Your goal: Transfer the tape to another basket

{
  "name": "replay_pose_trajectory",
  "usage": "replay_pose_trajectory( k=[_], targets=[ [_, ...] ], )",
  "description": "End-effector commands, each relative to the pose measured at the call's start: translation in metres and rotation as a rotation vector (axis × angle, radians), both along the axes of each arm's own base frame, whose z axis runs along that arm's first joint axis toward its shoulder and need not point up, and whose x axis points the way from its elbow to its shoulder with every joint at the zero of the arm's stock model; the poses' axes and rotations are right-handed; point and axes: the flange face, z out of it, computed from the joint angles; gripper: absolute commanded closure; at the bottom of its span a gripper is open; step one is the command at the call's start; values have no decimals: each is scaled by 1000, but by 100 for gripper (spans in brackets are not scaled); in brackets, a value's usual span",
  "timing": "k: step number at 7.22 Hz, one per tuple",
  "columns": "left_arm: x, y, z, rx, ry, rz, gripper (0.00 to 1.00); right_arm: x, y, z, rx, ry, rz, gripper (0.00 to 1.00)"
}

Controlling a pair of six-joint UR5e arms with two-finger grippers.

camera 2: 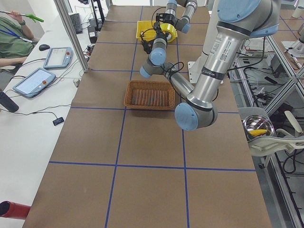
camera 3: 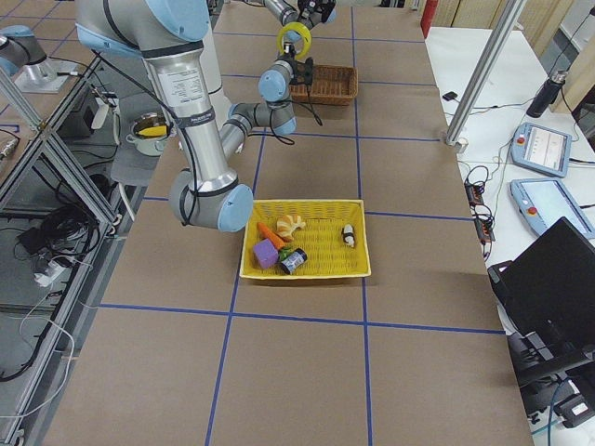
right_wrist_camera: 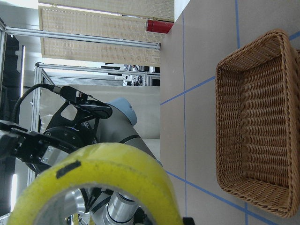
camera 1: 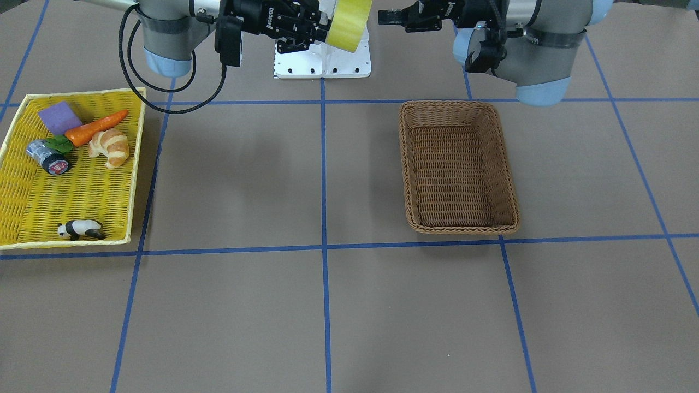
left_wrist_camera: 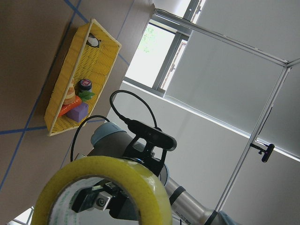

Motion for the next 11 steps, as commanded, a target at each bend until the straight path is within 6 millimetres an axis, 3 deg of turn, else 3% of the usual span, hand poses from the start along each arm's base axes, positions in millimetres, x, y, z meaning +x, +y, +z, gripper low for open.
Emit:
replay_pose_trajectory(
  k=[1,3,7,11],
  targets=[
    [10,7,-3,-4,9,17,6,-3,4,0,0,1,-9,100],
    [25,16,-5,-25,27,31,13,-4,5,0,0,1,-12,100],
    [27,17,-7,-21,27,30,36,-5,6,2,0,4,-16,100],
    [27,17,-6,-20,26,29,48,-2,9,1,11,-26,-17,100]
  ],
)
